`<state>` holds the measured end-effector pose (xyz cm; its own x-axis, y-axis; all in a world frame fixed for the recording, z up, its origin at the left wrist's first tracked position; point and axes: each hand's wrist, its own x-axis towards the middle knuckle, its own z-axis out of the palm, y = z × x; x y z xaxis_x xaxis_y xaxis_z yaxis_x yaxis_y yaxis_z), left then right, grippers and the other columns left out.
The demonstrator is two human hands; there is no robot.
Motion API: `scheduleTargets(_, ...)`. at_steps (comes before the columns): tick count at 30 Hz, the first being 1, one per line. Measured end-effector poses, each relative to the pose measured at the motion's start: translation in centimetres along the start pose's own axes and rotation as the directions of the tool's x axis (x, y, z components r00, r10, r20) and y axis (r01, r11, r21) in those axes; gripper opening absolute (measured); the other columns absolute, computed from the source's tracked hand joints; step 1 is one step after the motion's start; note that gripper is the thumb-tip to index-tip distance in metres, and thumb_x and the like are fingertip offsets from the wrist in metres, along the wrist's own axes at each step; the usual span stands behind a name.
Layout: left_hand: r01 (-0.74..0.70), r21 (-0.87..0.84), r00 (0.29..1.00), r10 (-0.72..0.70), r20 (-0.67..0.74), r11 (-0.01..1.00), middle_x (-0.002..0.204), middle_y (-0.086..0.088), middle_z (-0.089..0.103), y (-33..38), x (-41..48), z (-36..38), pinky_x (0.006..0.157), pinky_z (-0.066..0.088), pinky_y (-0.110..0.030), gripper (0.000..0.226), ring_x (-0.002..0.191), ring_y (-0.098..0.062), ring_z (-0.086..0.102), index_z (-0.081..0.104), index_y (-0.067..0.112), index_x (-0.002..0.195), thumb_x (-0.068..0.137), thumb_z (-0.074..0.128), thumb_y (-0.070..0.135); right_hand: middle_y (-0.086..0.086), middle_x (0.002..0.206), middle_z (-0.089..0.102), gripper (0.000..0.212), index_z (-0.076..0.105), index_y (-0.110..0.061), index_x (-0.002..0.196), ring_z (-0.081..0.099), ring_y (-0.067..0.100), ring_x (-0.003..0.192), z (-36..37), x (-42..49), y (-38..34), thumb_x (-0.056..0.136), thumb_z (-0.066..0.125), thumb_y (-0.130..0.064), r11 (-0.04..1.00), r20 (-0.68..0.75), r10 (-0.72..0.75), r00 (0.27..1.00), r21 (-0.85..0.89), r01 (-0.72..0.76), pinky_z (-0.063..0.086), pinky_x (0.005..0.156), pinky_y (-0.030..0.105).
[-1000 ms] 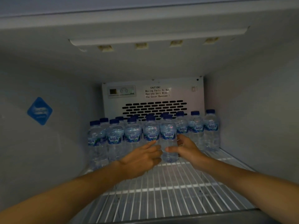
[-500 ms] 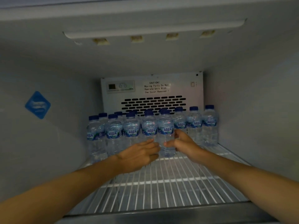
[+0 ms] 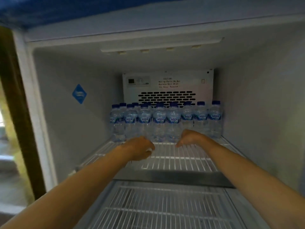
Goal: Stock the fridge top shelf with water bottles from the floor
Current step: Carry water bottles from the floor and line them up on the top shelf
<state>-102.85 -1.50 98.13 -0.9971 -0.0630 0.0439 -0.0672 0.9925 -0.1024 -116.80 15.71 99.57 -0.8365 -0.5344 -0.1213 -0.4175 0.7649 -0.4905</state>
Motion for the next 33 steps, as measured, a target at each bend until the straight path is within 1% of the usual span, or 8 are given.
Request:
scheduleTargets(3, 0.095, -0.210, 0.995, -0.098, -0.002, 0.973, 0.135, -0.004, 0.056, -0.2, -3.3, -0.4, 0.102, 0.046, -0.035, 0.033, 0.117, -0.022, 0.057, 0.060, 0.021, 0.126, 0.096, 0.050, 0.029, 0.013, 0.152, 0.032, 0.075, 0.024, -0.003, 0.148, 0.040, 0.030, 0.134, 0.4, -3.0, -1.5, 0.090, 0.064, -0.030, 0.993, 0.047, -0.013, 0.999, -0.116, 0.018, 0.039, 0.108, 0.039)
scheduleTargets(7, 0.106, -0.291, 0.944, -0.188, -0.270, 0.951, 0.114, -0.009, 0.070, -0.5, -9.4, -1.1, 0.091, 0.050, -0.035, 0.026, 0.104, -0.026, 0.064, 0.069, 0.010, 0.112, 0.093, 0.053, 0.013, 0.015, 0.138, 0.050, 0.057, 0.045, -0.002, 0.137, 0.052, 0.030, 0.122, 2.2, -8.2, -4.8, 0.089, 0.065, -0.026, 0.988, -0.039, -0.155, 0.987, -0.022, 0.154, 0.046, 0.092, 0.032)
scheduleTargets(13, 0.167, -0.245, 0.820, -0.273, -0.504, 0.955, 0.093, -0.003, 0.071, -2.2, -21.4, -1.0, 0.080, 0.054, -0.038, 0.020, 0.086, -0.024, 0.066, 0.067, 0.019, 0.104, 0.088, 0.055, 0.021, 0.008, 0.107, 0.066, 0.038, 0.064, -0.006, 0.114, 0.062, 0.018, 0.099, 8.8, -16.4, -11.7, 0.081, 0.075, -0.023, 0.782, -0.240, -0.516, 0.822, 0.259, 0.566, 0.047, 0.084, 0.026)
scheduleTargets(18, 0.336, -0.169, 0.865, -0.374, -0.333, 0.927, 0.106, -0.003, 0.067, -4.2, -36.3, 3.5, 0.082, 0.049, -0.033, 0.032, 0.097, -0.024, 0.063, 0.059, 0.019, 0.119, 0.089, 0.057, 0.031, 0.015, 0.098, 0.065, 0.040, 0.062, 0.001, 0.112, 0.060, 0.016, 0.082, 19.2, -23.4, -16.3, 0.075, 0.077, -0.003, 0.624, -0.177, -0.629, 0.757, 0.465, 0.628, 0.052, 0.080, 0.028)
scheduleTargets(22, 0.504, -0.283, 0.808, -0.561, -0.180, 0.816, 0.105, -0.006, 0.066, -4.5, -53.7, 10.1, 0.084, 0.050, -0.035, 0.033, 0.096, -0.026, 0.062, 0.060, 0.016, 0.118, 0.088, 0.061, 0.030, 0.004, 0.100, 0.065, 0.048, 0.061, -0.016, 0.113, 0.062, 0.017, 0.080, 31.4, -31.4, -19.3, 0.071, 0.083, -0.014, 0.647, 0.022, -0.650, 0.759, 0.539, 0.539, 0.051, 0.079, 0.027)
scheduleTargets(25, 0.676, -0.344, 0.688, -0.726, -0.025, 0.652, 0.106, -0.004, 0.065, -3.5, -67.6, 15.4, 0.084, 0.051, -0.033, 0.036, 0.094, -0.022, 0.063, 0.059, 0.017, 0.120, 0.087, 0.063, 0.032, 0.005, 0.103, 0.067, 0.052, 0.061, -0.018, 0.114, 0.067, 0.022, 0.090, 41.9, -39.2, -21.2, 0.068, 0.086, -0.019, 0.676, 0.178, -0.647, 0.741, 0.584, 0.449, 0.053, 0.085, 0.033)
scheduleTargets(30, 0.838, -0.428, 0.442, -0.880, 0.171, 0.338, 0.098, -0.011, 0.070, -0.6, -84.3, 24.7, 0.080, 0.050, -0.032, 0.030, 0.092, -0.028, 0.067, 0.066, 0.009, 0.108, 0.082, 0.070, 0.022, 0.008, 0.101, 0.062, 0.054, 0.057, -0.003, 0.119, 0.060, 0.008, 0.076, 56.9, -50.5, -23.1, 0.071, 0.082, -0.006, 0.739, 0.402, -0.592, 0.699, 0.617, 0.271, 0.049, 0.061, 0.008)
scheduleTargets(33, 0.888, -0.432, 0.305, -0.903, 0.304, 0.155, 0.101, -0.011, 0.069, 1.8, -90.8, 30.2, 0.075, 0.041, -0.024, 0.033, 0.092, -0.027, 0.065, 0.064, 0.010, 0.113, 0.083, 0.070, 0.023, 0.013, 0.102, 0.062, 0.054, 0.057, -0.001, 0.118, 0.059, 0.016, 0.083, 64.9, -55.1, -22.4, 0.071, 0.082, -0.008, 0.809, 0.528, -0.510, 0.680, 0.562, 0.170, 0.047, 0.064, 0.009)
